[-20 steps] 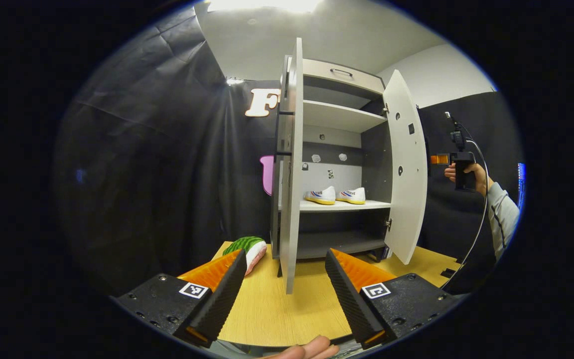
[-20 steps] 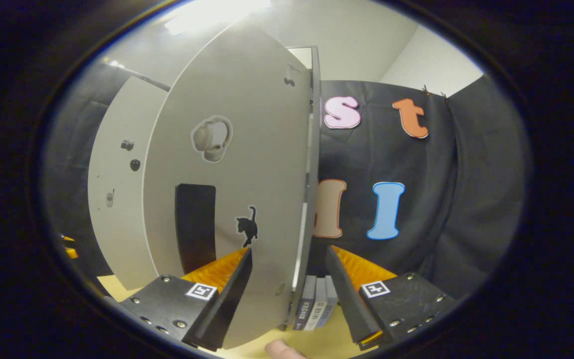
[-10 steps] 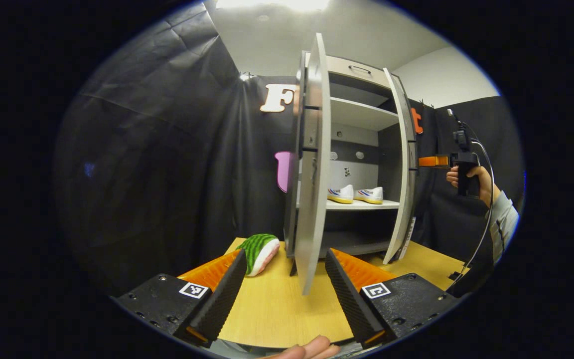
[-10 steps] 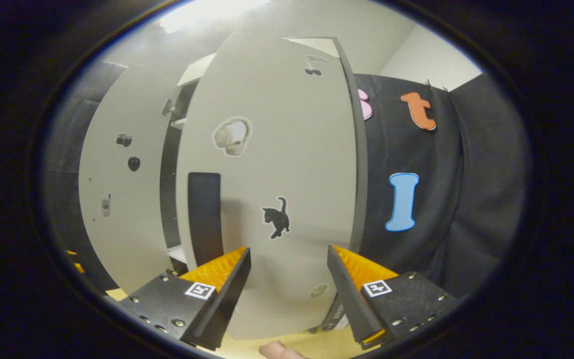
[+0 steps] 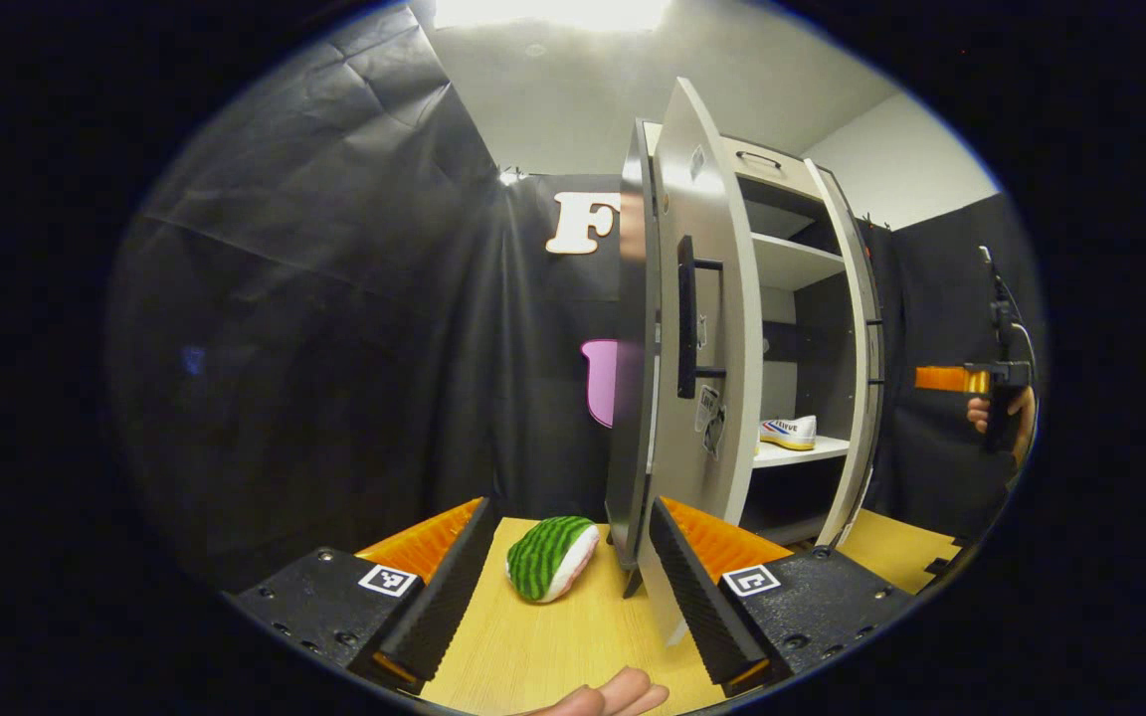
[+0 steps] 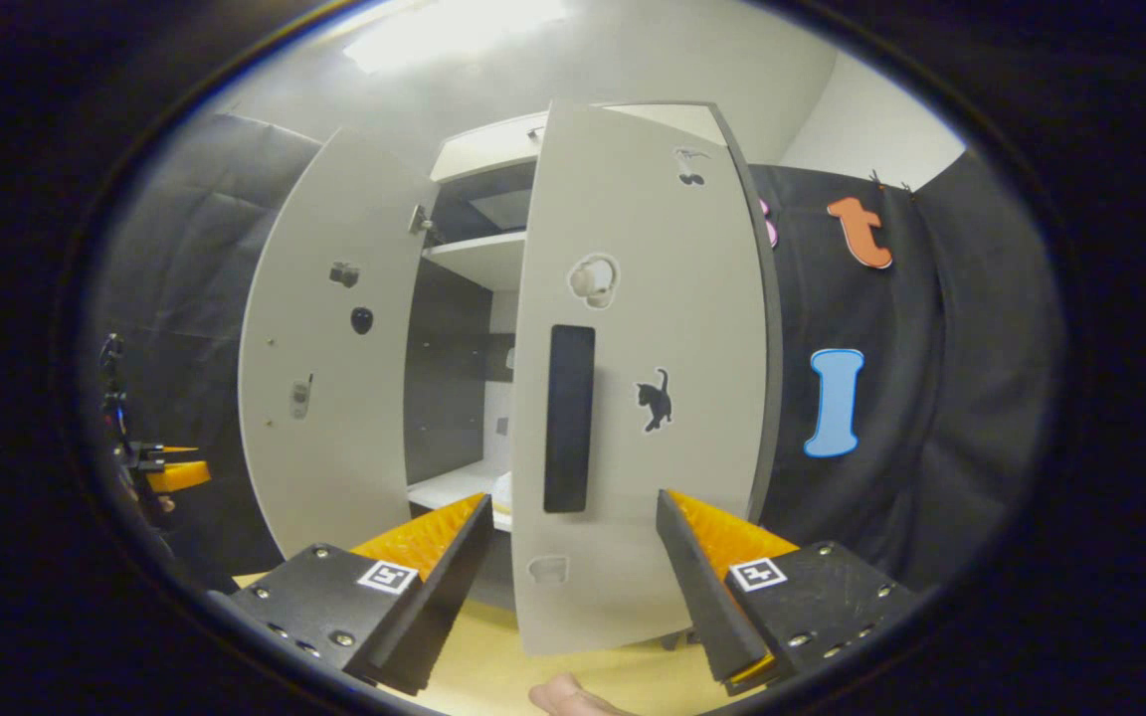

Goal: Grab one shoe with the right hand and put it into the shoe cabinet, grab the other shoe with the left hand and put it into the shoe cabinet; then close the right door with the right hand and the left door with the left hand.

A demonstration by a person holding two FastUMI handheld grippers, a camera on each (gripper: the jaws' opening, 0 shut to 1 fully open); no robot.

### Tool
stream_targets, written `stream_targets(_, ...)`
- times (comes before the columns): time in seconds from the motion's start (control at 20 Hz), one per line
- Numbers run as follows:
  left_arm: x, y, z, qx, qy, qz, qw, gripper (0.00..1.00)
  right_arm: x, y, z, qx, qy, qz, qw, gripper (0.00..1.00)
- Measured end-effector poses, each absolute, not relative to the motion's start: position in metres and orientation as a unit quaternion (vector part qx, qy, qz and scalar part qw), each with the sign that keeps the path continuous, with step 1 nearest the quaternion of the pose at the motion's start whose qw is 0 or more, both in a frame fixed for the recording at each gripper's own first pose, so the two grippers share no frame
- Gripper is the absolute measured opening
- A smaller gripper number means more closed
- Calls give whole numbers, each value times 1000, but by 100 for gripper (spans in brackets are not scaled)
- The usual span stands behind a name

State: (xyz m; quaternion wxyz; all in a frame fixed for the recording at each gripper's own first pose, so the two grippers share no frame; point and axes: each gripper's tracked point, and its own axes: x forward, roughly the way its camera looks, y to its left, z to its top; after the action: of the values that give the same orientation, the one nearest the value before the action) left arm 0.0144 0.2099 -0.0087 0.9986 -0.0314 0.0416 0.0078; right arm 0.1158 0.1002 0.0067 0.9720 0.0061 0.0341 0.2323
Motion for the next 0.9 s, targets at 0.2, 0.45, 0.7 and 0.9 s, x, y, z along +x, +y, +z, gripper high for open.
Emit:
stream_targets(0.2, 52, 218, 12, -45, 42, 6, 998, 93, 75, 87, -12, -8, 21, 209, 978, 98)
stream_targets(0.45, 88, 222, 49, -68, 29, -14, 997, 93, 42, 60, -54, -11, 21, 162, 987, 98)
stream_targets(0.7, 116, 234, 56, -66, 35, -7, 997, 93, 11, 38, -101, 7, 50, 146, 988, 98)
stream_targets(0.9, 137, 224, 52, -67, 47, -25, 996, 95, -12, 19, -131, 9, 51, 118, 992, 98)
